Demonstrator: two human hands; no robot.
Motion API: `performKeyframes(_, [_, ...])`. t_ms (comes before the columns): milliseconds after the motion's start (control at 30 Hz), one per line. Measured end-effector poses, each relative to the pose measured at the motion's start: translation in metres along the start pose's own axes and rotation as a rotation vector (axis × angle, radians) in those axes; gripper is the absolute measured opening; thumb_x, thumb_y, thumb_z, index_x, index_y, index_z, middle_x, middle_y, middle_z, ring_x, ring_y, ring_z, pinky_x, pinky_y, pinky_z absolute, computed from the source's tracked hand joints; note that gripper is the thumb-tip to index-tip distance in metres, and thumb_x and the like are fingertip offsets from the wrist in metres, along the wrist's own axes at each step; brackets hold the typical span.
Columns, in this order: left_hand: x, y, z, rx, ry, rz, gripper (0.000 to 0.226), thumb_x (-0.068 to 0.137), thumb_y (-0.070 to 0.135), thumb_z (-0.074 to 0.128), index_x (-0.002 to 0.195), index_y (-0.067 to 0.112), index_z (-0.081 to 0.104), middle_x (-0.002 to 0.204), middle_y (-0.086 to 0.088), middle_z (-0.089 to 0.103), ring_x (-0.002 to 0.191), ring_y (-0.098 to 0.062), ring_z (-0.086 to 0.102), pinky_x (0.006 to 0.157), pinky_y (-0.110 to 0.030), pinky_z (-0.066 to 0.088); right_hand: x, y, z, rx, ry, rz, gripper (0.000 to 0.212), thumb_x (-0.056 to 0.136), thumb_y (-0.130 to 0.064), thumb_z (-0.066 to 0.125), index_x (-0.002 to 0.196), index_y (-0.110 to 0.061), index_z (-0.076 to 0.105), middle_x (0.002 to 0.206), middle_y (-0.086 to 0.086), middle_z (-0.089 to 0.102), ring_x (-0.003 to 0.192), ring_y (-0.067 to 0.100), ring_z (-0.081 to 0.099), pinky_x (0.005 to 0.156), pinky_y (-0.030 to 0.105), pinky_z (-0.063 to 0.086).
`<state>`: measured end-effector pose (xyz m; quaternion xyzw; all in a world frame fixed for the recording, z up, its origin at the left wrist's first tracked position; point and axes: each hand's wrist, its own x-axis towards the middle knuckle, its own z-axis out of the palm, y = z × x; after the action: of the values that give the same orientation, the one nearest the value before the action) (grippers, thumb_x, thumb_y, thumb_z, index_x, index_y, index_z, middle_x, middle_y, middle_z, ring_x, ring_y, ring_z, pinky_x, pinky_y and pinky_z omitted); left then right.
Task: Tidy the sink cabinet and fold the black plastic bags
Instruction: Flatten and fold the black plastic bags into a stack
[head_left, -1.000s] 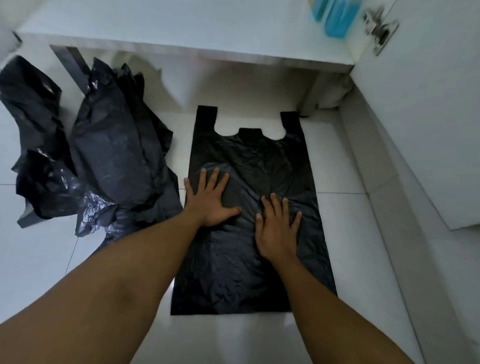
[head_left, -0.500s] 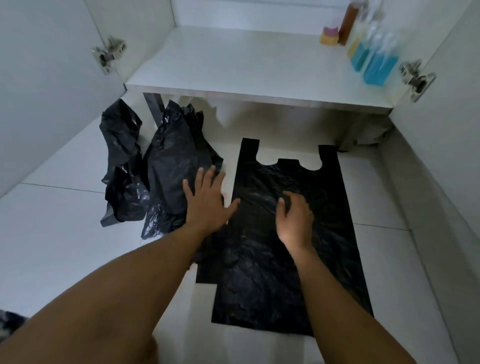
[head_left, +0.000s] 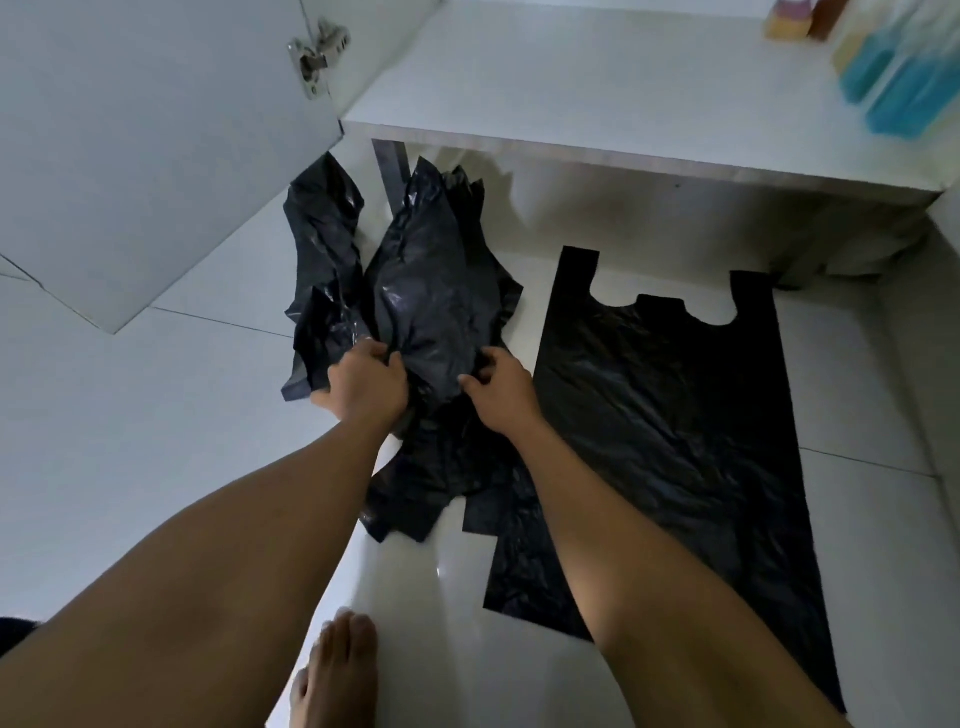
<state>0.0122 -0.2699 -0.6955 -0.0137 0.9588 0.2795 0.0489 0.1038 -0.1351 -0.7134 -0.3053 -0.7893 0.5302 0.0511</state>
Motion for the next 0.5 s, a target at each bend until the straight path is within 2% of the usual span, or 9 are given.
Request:
performKeyframes(67, [0.001, 0.003, -0.005, -0.009, 0.045, 0.023, 0.032, 0.098, 0.048, 0.047, 0.105, 0.032, 0.074, 0.103, 0.000, 0.071, 0.118, -0.028, 0.053, 0.097, -0.048, 0.024, 0.003, -0.005, 0.003, 0.005, 0.030, 0.006, 0.052, 0.092, -0.025, 0.069, 0.138, -0.009, 0.052, 0.105, 0.005, 0.065, 0.098, 0.019, 0.060, 0.085, 0.024, 0.046])
performKeyframes(167, [0.011, 0.011, -0.020, -0.021, 0.134, 0.060, 0.041, 0.100, 0.051, 0.042, 0.093, 0.030, 0.077, 0.095, 0.000, 0.069, 0.115, -0.028, 0.051, 0.098, -0.051, 0.025, 0.012, -0.017, 0.006, -0.021, 0.009, -0.032, 0.038, 0.091, -0.026, 0.071, 0.124, -0.010, 0.063, 0.094, -0.001, 0.062, 0.099, 0.021, 0.063, 0.090, 0.029, 0.050])
performKeyframes(267, [0.025, 0.027, -0.045, -0.044, 0.181, 0.067, 0.038, 0.099, 0.050, 0.045, 0.093, 0.030, 0.077, 0.095, -0.002, 0.068, 0.109, -0.029, 0.054, 0.093, -0.046, 0.027, 0.019, -0.036, 0.009, -0.041, -0.002, -0.134, 0.028, 0.091, -0.031, 0.070, 0.112, -0.013, 0.067, 0.101, 0.000, 0.062, 0.099, 0.021, 0.062, 0.093, 0.034, 0.051])
performKeyframes(333, [0.033, 0.044, -0.066, -0.104, 0.158, 0.065, 0.031, 0.096, 0.049, 0.051, 0.089, 0.030, 0.075, 0.092, 0.001, 0.066, 0.104, -0.028, 0.058, 0.095, -0.044, 0.028, 0.025, -0.049, 0.007, -0.082, 0.068, -0.256, 0.023, 0.092, -0.032, 0.069, 0.105, -0.014, 0.070, 0.112, 0.004, 0.055, 0.104, 0.022, 0.057, 0.095, 0.033, 0.049])
performKeyframes(433, [0.045, 0.074, -0.098, -0.150, 0.146, 0.127, 0.023, 0.086, 0.051, 0.065, 0.094, 0.032, 0.075, 0.103, 0.003, 0.071, 0.105, -0.025, 0.062, 0.103, -0.044, 0.036, 0.034, -0.062, -0.004, -0.222, 0.138, -0.368, 0.022, 0.092, -0.038, 0.066, 0.101, -0.019, 0.073, 0.128, 0.000, 0.048, 0.118, 0.023, 0.044, 0.100, 0.039, 0.042])
performKeyframes(500, [0.049, 0.094, -0.116, -0.123, 0.177, 0.212, 0.022, 0.081, 0.049, 0.072, 0.092, 0.030, 0.075, 0.098, 0.006, 0.072, 0.099, -0.023, 0.065, 0.103, -0.045, 0.038, 0.036, -0.072, -0.012, -0.255, 0.113, -0.365, 0.023, 0.094, -0.042, 0.062, 0.099, -0.023, 0.073, 0.122, -0.003, 0.051, 0.113, 0.023, 0.051, 0.100, 0.049, 0.042])
